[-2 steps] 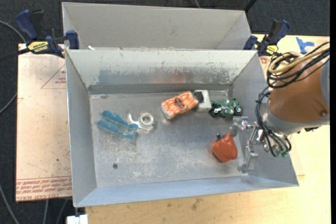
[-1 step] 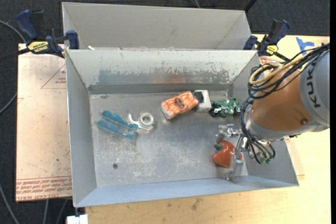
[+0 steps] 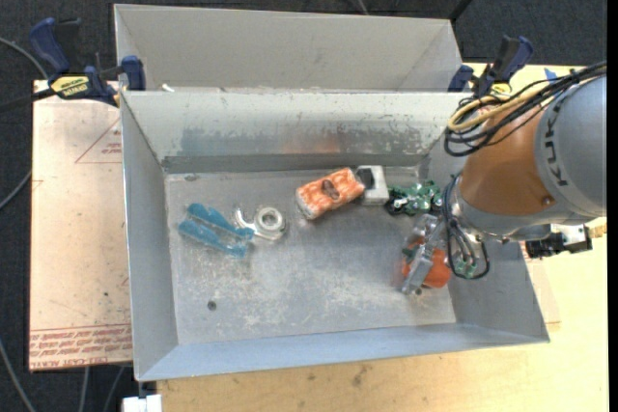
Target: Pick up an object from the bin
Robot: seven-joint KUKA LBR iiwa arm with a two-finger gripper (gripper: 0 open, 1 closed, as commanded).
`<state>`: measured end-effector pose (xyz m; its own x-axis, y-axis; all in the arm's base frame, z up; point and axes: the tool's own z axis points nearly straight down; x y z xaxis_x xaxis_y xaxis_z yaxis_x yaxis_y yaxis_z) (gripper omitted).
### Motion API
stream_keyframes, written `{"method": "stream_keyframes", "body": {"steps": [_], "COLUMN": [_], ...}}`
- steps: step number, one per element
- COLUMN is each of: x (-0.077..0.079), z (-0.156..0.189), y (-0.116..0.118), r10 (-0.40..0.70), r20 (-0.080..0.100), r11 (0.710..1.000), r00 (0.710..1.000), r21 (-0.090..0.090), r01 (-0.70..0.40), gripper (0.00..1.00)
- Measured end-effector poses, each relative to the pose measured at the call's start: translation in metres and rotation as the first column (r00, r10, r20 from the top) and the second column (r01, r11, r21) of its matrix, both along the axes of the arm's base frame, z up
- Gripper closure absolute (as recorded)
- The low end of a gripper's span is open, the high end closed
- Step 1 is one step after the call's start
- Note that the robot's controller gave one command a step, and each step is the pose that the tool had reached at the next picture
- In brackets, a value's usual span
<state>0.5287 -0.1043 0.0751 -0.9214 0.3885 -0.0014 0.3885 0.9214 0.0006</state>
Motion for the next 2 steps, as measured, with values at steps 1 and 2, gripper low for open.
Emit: {"method": "stream_keyframes", "body": {"steps": [1,2], "x": [0.0,0.011], "z": [0.0,0.047], "y": [0.0,0.006], "r10": [0.0,-0.008], "r20": [0.0,-0.006], "r11": [1.0,1.0], "r00": [1.0,1.0], "r21": [0.0,0.001], "r01": [0.0,0.008], "gripper": [1.0,1.0]}}
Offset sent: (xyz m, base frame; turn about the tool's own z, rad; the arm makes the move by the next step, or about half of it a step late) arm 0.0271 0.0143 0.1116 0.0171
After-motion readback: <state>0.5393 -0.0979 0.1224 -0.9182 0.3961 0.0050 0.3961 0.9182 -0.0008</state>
